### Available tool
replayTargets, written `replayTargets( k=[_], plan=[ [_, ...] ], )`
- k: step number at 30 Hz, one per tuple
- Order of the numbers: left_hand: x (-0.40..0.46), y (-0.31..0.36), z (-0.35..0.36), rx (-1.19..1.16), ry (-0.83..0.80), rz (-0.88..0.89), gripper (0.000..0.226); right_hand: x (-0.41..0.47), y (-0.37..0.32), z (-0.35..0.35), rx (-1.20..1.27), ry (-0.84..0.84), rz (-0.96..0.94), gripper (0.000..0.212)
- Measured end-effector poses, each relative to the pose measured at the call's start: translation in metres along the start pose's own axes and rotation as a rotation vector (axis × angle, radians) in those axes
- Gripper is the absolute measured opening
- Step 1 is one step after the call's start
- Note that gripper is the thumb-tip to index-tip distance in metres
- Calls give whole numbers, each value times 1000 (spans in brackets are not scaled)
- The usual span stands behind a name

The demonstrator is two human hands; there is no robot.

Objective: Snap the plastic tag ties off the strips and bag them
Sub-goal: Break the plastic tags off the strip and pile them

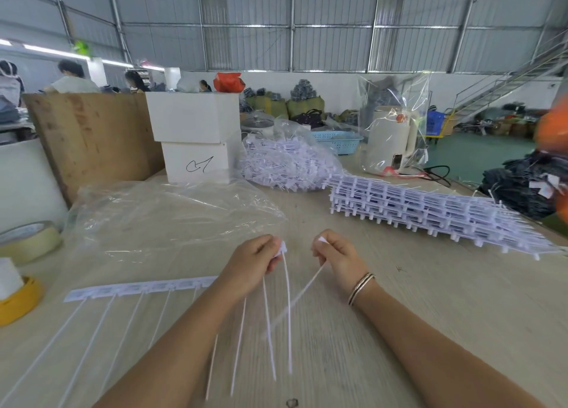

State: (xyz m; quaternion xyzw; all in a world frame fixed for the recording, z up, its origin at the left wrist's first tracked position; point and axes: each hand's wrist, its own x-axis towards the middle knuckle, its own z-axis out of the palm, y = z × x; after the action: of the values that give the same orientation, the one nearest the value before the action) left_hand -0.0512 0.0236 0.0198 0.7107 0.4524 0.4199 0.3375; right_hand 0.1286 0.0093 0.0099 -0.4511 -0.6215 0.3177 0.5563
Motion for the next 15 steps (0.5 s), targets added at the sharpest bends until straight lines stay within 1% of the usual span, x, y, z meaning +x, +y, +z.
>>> replayTargets(
  k=[2,3,5,6,9,11,13,15],
  plan=[
    [-1,-3,3,77,7,4,35,1,-1,-5,53,23,39,33],
    [0,-6,3,117,25,7,33,1,-1,-8,36,32,49,30],
    [0,-9,2,203,48,28,27,-1,-2,-14,-118,30,28,21],
    [0,-10,3,232,47,40,26,-1,-2,-16,-214,12,12,20],
    [-1,-9,5,295,13,93,26,2,3,-17,-498,-109,-6,24],
    [-2,-9,7,344,-17,145,27,7,7,-15,-651,-172,5,21],
    [-3,-10,7,387,-44,193,26,9,10,-13,-711,-167,-13,23],
    [-2,-11,7,407,-67,233,24,9,9,-14,-687,-89,-69,27]
  ],
)
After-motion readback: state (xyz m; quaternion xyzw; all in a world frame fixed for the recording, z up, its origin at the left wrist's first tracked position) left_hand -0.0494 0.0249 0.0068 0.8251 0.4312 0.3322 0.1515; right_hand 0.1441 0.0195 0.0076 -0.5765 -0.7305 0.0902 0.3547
